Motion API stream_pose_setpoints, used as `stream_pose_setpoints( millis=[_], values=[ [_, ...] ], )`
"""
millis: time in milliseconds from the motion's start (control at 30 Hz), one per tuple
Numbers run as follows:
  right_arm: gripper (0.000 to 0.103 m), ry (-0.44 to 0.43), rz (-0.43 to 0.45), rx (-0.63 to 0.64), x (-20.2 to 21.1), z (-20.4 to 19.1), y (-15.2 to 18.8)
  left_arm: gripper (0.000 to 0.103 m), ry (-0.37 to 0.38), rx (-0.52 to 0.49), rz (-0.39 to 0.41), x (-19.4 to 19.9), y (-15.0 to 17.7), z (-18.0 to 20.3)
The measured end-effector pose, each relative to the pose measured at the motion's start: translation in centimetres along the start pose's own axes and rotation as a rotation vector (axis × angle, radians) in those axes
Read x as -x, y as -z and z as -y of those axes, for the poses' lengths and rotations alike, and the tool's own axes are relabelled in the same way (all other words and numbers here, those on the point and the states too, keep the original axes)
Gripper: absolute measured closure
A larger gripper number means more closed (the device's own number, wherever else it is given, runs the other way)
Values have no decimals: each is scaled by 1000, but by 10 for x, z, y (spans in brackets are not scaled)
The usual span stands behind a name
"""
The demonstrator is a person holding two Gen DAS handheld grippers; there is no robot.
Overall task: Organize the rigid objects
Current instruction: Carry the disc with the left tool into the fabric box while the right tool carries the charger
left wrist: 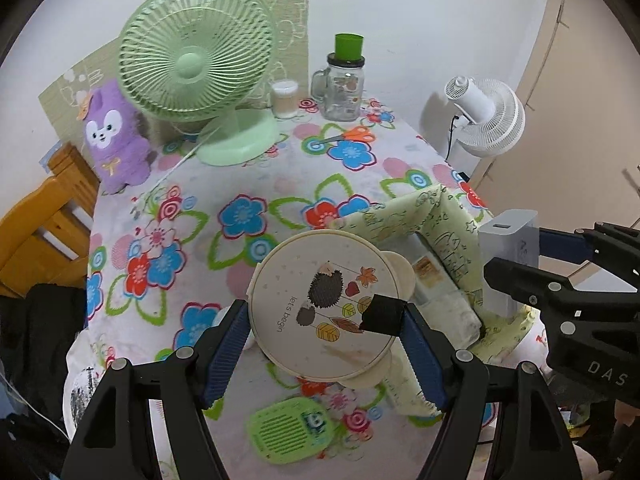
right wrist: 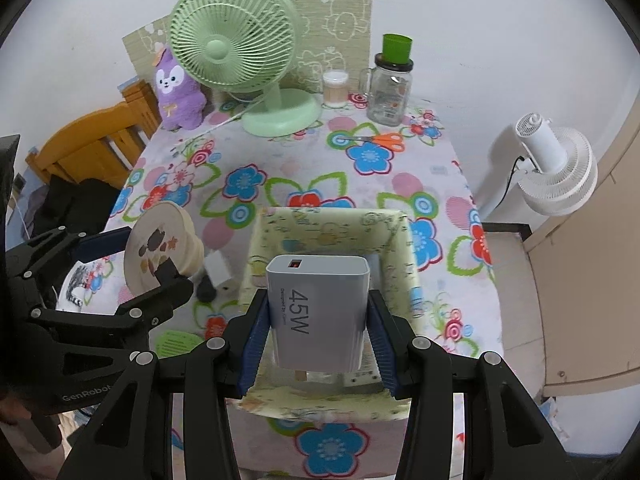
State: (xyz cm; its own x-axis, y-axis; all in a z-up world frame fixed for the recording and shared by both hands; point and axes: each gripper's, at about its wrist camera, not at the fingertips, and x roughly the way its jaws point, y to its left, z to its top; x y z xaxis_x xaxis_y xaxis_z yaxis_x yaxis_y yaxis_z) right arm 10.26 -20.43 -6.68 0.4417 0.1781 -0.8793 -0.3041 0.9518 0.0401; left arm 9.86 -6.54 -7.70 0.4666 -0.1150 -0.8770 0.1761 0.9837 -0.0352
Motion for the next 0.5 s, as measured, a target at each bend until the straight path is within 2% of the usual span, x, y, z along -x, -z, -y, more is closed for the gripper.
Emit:
stream_pose_setpoints(
  millis=[500],
  values=[
    [52,-23,-31,-6,-12,62,0,26,6,-12,-60,-44,-19,58]
  ],
)
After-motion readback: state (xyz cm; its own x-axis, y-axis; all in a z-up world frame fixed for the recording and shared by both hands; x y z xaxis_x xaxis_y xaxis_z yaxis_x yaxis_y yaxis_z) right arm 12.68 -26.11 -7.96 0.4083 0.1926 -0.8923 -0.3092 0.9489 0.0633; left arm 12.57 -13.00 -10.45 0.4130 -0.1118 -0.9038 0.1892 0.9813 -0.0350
